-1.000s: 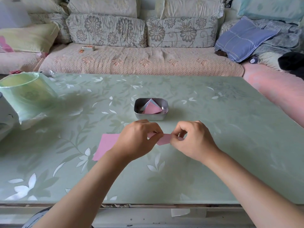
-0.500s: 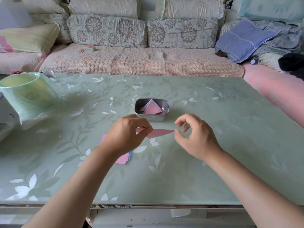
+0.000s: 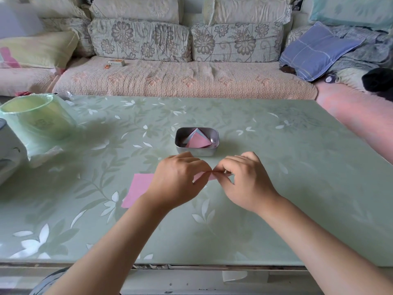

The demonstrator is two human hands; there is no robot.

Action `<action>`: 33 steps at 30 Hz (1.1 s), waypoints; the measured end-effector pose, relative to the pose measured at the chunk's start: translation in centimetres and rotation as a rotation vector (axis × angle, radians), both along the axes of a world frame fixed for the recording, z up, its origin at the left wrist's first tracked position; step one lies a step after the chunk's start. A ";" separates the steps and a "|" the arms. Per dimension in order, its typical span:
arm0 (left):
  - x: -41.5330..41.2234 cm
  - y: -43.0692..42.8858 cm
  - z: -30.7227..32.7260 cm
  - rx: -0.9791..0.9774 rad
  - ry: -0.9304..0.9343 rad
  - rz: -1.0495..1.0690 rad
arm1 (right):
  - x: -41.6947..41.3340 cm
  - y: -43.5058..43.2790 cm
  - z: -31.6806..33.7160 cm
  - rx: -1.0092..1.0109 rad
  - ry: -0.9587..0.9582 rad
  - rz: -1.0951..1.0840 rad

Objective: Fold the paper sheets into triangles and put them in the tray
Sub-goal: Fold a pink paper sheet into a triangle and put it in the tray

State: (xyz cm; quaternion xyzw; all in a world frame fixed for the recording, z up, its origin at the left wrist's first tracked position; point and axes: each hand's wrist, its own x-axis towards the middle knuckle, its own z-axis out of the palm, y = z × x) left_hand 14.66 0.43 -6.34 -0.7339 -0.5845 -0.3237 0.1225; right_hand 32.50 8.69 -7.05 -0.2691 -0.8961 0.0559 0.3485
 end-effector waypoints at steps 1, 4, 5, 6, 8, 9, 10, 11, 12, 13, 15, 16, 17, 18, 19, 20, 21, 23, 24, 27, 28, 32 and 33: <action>-0.1 0.0 0.1 -0.001 -0.009 0.006 | 0.1 0.0 0.1 -0.002 0.000 -0.001; -0.9 0.0 0.4 -0.024 -0.024 0.018 | 0.4 0.3 0.2 -0.004 0.005 -0.014; -1.2 0.0 0.5 -0.034 -0.027 0.021 | 0.5 0.3 0.3 -0.012 0.002 -0.022; -1.5 0.0 0.7 -0.039 -0.029 0.025 | 0.6 0.4 0.4 -0.019 0.004 -0.028; -2.3 -0.1 1.0 -0.032 -0.034 0.035 | 0.9 0.6 0.5 -0.030 0.015 -0.038; -2.7 -0.2 1.1 -0.031 -0.040 0.041 | 1.0 0.7 0.5 -0.032 0.019 -0.043; -3.0 -0.2 1.2 -0.037 -0.048 0.052 | 1.2 0.8 0.6 -0.030 0.024 -0.047; -3.5 -0.2 1.2 -0.050 -0.054 0.066 | 1.3 0.9 0.6 -0.028 0.027 -0.052; -3.9 -0.2 1.2 -0.066 -0.060 0.084 | 1.4 1.0 0.6 -0.028 0.030 -0.058; -4.3 -0.3 1.2 -0.082 -0.067 0.107 | 1.5 1.1 0.6 -0.029 0.030 -0.065; -5.0 -0.3 1.1 -0.119 -0.068 0.168 | 1.6 1.2 0.6 -0.032 0.027 -0.075; -5.3 -0.3 1.0 -0.136 -0.064 0.205 | 1.7 1.2 0.5 -0.032 0.028 -0.077; -5.5 -0.2 1.0 -0.146 -0.069 0.248 | 1.7 1.3 0.5 -0.032 0.029 -0.078; -5.6 -0.2 1.0 -0.144 -0.086 0.293 | 1.7 1.3 0.4 -0.033 0.029 -0.078; -5.6 -0.1 1.1 -0.125 -0.109 0.324 | 1.8 1.3 0.4 -0.035 0.023 -0.075; -5.4 -0.1 1.1 -0.095 -0.130 0.329 | 1.7 1.3 0.4 -0.035 0.011 -0.068; -4.9 0.0 1.1 -0.065 -0.144 0.304 | 1.6 1.3 0.4 -0.031 -0.007 -0.056; -3.3 0.0 0.9 -0.053 -0.163 0.165 | 1.3 1.1 0.6 -0.010 -0.048 -0.013; -2.5 0.0 0.7 -0.077 -0.176 0.085 | 1.1 1.0 0.7 -0.005 -0.060 0.017; -0.6 0.0 -0.1 -0.154 -0.152 -0.021 | 0.6 0.6 0.7 -0.017 -0.040 0.085; -0.3 0.1 -0.3 -0.148 -0.116 -0.011 | 0.6 0.6 0.7 -0.030 -0.017 0.087; 0.6 0.7 -0.6 -0.221 -0.317 0.153 | 0.8 0.8 0.5 -0.089 0.086 0.021; 0.8 0.9 -0.6 -0.281 -0.459 0.193 | 0.9 0.8 0.5 -0.101 0.092 0.009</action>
